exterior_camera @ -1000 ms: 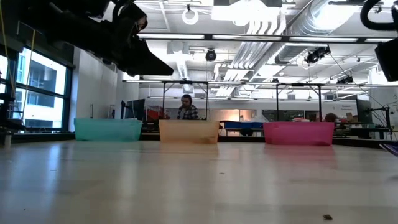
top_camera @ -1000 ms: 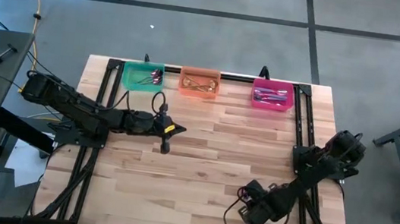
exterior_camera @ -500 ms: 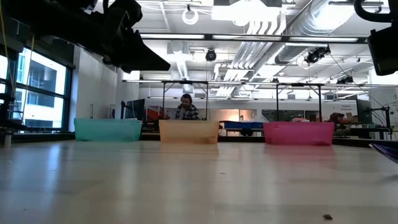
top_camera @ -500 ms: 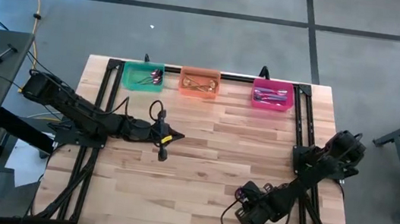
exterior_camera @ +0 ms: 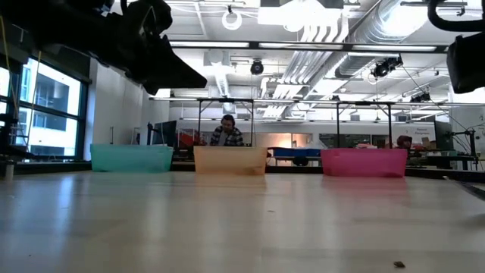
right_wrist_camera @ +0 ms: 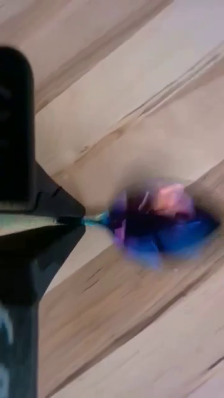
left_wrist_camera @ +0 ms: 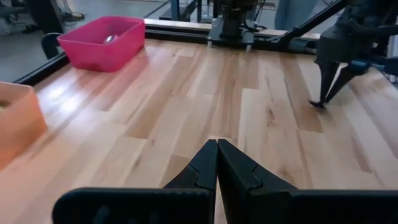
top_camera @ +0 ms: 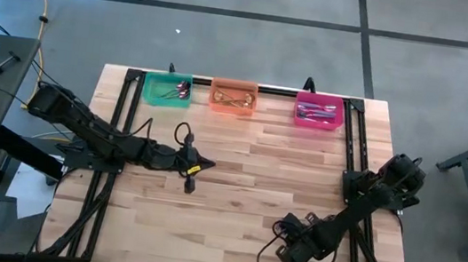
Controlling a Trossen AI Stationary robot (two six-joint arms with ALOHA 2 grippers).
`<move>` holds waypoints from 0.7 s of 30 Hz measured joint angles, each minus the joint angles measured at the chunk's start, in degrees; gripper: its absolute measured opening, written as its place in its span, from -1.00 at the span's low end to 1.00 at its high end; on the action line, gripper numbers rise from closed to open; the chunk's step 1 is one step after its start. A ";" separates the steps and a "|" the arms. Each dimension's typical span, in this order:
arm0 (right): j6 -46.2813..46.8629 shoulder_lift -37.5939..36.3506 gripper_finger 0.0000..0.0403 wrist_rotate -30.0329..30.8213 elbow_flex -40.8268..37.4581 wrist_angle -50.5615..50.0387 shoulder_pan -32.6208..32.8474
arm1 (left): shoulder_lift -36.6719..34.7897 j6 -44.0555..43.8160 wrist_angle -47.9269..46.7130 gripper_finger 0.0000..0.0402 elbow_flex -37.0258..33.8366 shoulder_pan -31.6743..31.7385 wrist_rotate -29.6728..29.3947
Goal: Sort silverware by color (type)
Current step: Put the blue spoon into the green bin
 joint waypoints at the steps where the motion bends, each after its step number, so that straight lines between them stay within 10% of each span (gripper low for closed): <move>1: -1.29 0.01 -0.95 0.38 0.00 0.28 -0.06 | 0.94 -0.30 1.18 -1.00 0.00 0.00 0.01; 21: -46.28 0.42 -1.00 23.98 -0.28 29.75 -11.83 | 15.10 2.57 43.33 -0.99 -8.98 -2.85 6.82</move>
